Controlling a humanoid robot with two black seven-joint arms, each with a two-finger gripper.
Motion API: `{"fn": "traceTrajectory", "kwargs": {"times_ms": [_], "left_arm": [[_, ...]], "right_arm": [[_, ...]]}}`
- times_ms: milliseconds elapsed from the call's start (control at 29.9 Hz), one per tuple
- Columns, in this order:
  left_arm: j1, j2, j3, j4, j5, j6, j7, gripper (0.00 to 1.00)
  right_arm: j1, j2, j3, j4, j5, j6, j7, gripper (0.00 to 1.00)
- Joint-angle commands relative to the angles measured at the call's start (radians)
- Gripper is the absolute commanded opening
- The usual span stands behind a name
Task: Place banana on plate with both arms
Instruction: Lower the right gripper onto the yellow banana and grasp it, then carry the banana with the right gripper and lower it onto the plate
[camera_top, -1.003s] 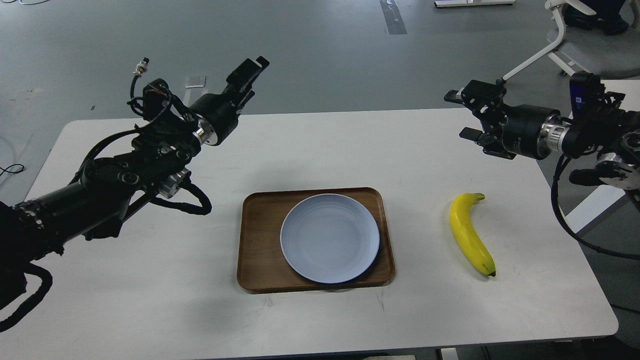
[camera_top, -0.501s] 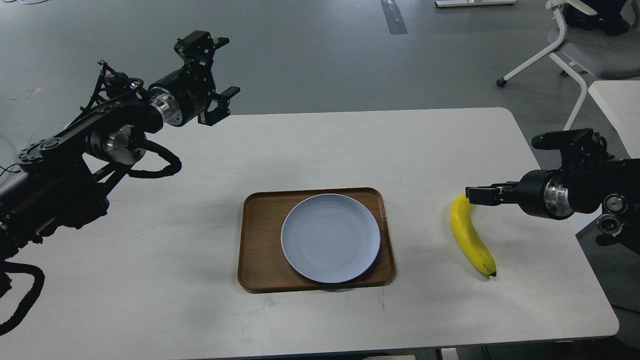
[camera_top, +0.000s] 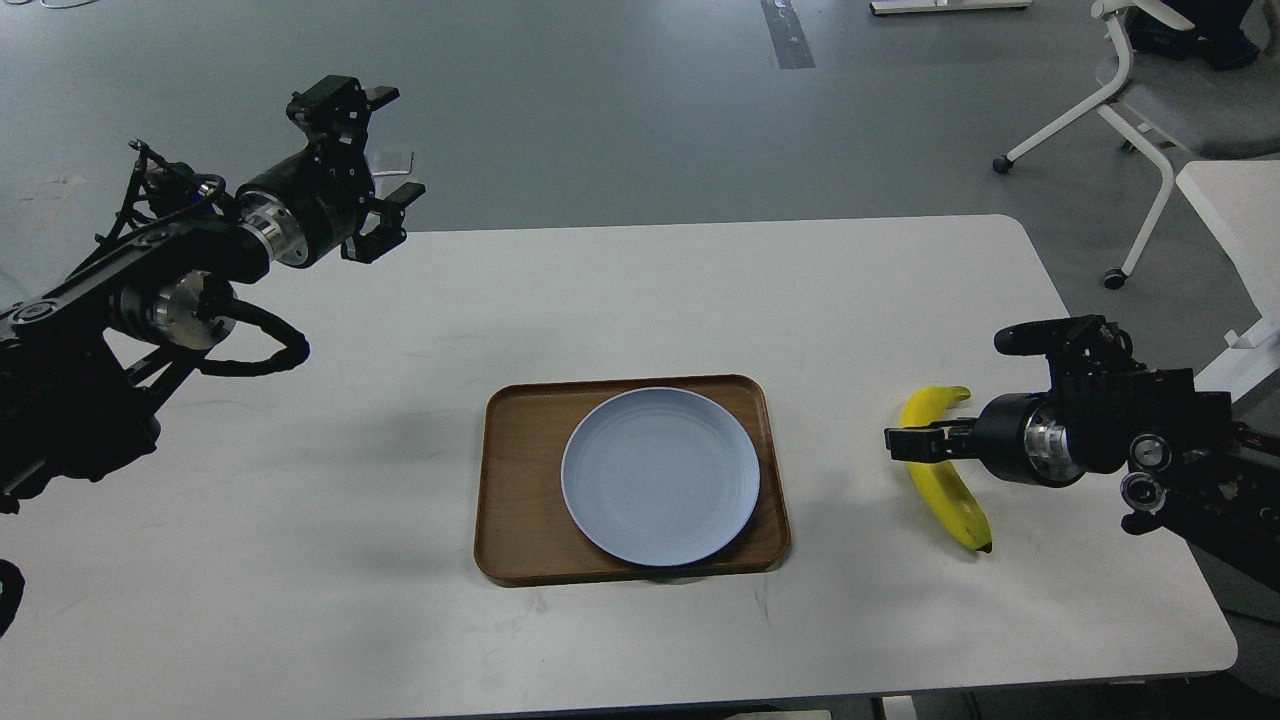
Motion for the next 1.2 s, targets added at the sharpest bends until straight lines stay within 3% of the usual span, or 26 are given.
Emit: {"fn": "traceTrajectory", "kwargs": {"times_ms": [0,67,100,468,602,702,903,1170], "left_arm": [[0.012,0.0,0.006,0.001,0.003,0.0,0.0,0.99],[0.018,-0.002,0.008,0.001,0.004,0.001,0.0,0.99],[0.023,-0.003,0.009,0.001,0.004,0.001,0.001,0.99],[0.037,-0.002,0.012,0.001,0.026,0.015,0.001,0.99],[0.038,-0.002,0.012,0.001,0.027,0.015,0.001,0.99],[0.038,-0.005,0.012,0.001,0.027,0.017,0.001,0.99],[0.04,-0.002,0.012,0.001,0.027,0.023,0.001,0.99],[0.049,0.018,0.012,0.0,0.027,0.023,0.001,0.99]], "right_arm": [[-0.008,0.001,-0.006,-0.004,-0.026,0.0,-0.001,0.68],[-0.006,0.003,-0.015,-0.002,-0.033,0.0,0.01,0.3],[-0.006,0.006,-0.014,-0.001,-0.033,0.0,0.011,0.0],[0.021,0.067,-0.005,0.025,-0.028,-0.057,0.03,0.0],[0.124,0.114,-0.008,0.071,-0.03,-0.109,0.115,0.0],[0.193,0.203,-0.018,0.091,-0.033,-0.112,0.154,0.0],[0.204,0.345,-0.099,0.088,-0.074,-0.119,0.157,0.0],[0.198,0.343,-0.222,0.098,-0.088,-0.114,0.151,0.0]]}}
